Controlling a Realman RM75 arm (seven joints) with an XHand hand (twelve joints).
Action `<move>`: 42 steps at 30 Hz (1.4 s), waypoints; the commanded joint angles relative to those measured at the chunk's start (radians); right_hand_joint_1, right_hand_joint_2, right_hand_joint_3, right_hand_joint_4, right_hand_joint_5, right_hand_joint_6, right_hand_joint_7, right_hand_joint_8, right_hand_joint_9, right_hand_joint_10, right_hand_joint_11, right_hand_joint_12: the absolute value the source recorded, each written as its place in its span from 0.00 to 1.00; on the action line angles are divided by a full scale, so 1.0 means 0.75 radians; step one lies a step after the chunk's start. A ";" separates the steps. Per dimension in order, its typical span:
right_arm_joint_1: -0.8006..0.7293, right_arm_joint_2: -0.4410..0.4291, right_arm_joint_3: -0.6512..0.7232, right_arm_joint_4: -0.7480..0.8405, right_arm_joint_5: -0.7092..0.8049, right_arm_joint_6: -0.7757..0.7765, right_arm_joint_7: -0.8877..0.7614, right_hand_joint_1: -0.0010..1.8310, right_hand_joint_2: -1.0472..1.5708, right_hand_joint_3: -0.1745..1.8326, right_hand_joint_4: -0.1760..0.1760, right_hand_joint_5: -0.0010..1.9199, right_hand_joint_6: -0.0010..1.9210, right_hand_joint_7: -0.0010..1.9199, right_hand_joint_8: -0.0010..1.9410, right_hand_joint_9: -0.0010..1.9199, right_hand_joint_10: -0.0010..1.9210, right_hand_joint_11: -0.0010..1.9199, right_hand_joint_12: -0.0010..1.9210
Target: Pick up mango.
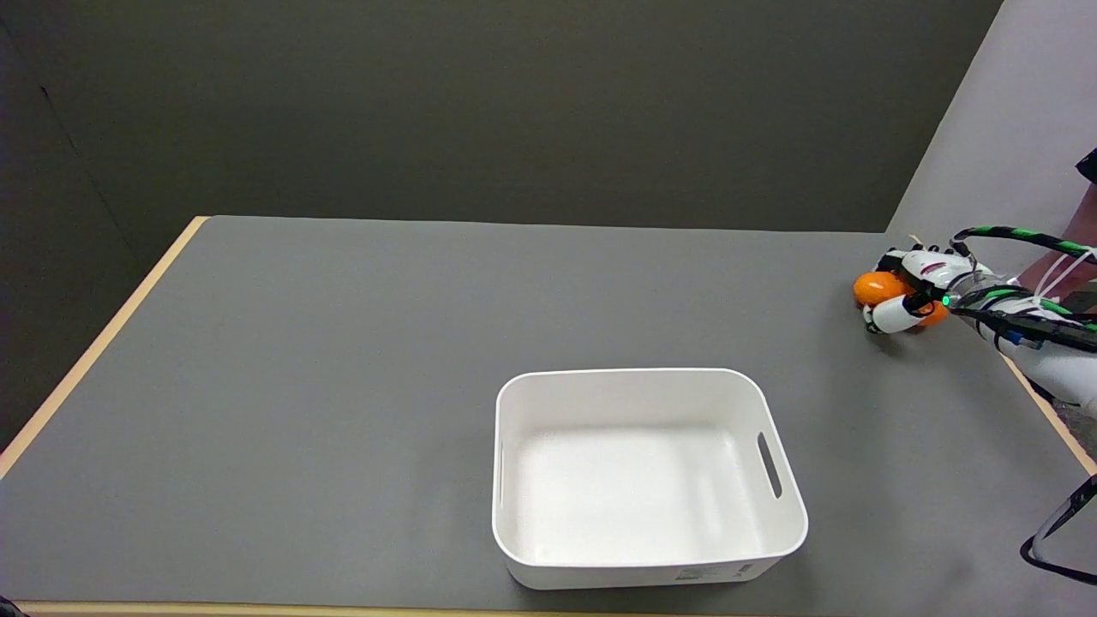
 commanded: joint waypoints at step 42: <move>-0.613 -0.886 1.458 -0.911 1.160 -1.082 0.275 0.66 0.76 0.42 0.00 0.38 0.78 0.41 0.79 0.53 1.00 0.49 1.00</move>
